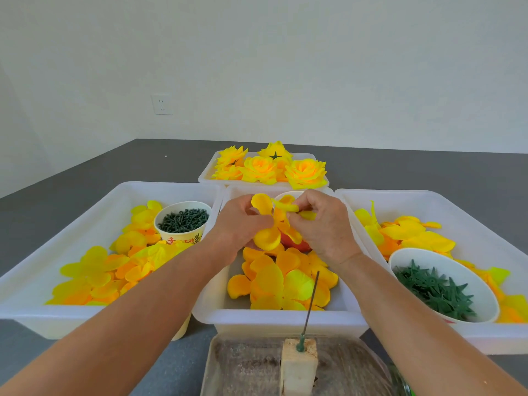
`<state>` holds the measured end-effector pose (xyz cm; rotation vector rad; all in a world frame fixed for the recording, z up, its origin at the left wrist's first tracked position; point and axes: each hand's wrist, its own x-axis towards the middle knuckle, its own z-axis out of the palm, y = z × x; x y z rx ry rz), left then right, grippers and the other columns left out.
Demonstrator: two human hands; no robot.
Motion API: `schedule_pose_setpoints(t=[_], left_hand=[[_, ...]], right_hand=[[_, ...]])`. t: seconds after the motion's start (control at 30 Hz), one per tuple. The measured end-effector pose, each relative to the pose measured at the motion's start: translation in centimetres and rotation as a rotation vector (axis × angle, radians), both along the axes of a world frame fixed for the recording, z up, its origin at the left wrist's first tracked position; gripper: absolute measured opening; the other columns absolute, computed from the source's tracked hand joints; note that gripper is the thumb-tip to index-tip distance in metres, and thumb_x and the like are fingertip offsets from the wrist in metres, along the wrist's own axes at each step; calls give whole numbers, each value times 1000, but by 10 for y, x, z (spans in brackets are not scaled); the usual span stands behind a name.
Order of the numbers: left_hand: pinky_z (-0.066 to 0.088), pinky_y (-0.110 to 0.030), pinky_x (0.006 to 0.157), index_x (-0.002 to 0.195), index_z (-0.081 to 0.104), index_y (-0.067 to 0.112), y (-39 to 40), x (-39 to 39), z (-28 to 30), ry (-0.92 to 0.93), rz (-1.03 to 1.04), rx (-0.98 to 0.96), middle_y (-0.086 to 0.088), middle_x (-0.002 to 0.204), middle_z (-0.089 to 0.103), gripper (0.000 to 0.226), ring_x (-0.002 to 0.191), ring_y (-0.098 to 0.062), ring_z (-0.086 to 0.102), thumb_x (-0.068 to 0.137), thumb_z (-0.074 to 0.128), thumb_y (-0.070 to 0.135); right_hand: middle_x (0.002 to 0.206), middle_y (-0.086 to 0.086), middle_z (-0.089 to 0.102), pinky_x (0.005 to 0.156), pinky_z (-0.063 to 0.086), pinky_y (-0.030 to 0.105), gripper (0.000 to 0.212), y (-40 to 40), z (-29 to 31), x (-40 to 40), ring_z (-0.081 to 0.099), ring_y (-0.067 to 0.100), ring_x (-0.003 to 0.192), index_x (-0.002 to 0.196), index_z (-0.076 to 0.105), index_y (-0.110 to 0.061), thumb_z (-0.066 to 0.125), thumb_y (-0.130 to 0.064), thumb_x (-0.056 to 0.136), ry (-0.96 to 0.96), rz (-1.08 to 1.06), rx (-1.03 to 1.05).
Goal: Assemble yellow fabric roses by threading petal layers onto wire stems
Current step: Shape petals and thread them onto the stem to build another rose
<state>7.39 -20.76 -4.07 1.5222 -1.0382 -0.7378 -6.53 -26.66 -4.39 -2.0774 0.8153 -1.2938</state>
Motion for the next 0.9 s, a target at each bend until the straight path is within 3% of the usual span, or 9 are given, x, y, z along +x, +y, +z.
schedule_pose_setpoints(t=[0.13,0.2,0.27,0.33,0.43,0.63,0.8,0.9], left_hand=[[38,-19,49,62,59,12,1,0,-2,-78,12,-74,7,52,53,22,50,-6,47,74,78,12],[39,-24,53,66,62,4,1,1,-2,-70,54,-92,2,55,55,17,55,-12,49,74,77,8],[39,-27,56,61,60,10,0,1,-1,-65,99,-93,1,54,54,21,56,-17,49,75,74,3],[38,-24,53,58,57,19,-1,1,-1,-72,126,-71,5,51,52,30,54,-14,48,75,72,1],[34,-24,54,58,53,18,-3,2,-2,-49,151,-54,0,54,48,32,54,-15,45,76,71,-1],[36,-33,63,63,49,9,-4,4,-1,90,226,-66,-9,64,45,26,70,-24,44,78,71,4],[41,-40,69,85,55,8,-3,8,1,176,273,-107,-17,80,49,15,75,-25,46,79,68,5],[41,-39,68,77,54,7,-2,7,2,178,281,-141,-16,79,50,15,74,-26,46,81,68,7]], right_hand=[[78,11,67,71,50,37,8,0,0,-2,61,25,78,73,67,-4,71,3,73,0,81,58],[77,8,67,67,50,33,14,-1,1,-1,61,24,75,71,65,-8,70,5,73,-32,109,111],[74,-3,64,63,47,25,26,-3,2,-2,59,16,72,70,62,-21,69,5,75,-46,116,165],[71,-8,60,63,45,24,26,-5,1,-2,56,14,72,73,63,-25,69,0,77,-1,102,193],[70,-1,58,65,45,29,12,-8,-1,-1,53,15,70,77,66,-17,71,-6,78,23,67,263],[79,6,67,69,50,32,20,-8,2,-1,61,21,76,71,66,-25,73,-6,77,-130,37,445],[94,13,70,85,53,51,17,-9,3,-1,65,32,95,75,66,-22,73,-7,78,-256,-23,577],[96,10,70,87,53,48,19,-8,4,-1,65,29,95,78,65,-23,72,-6,80,-276,11,577]])
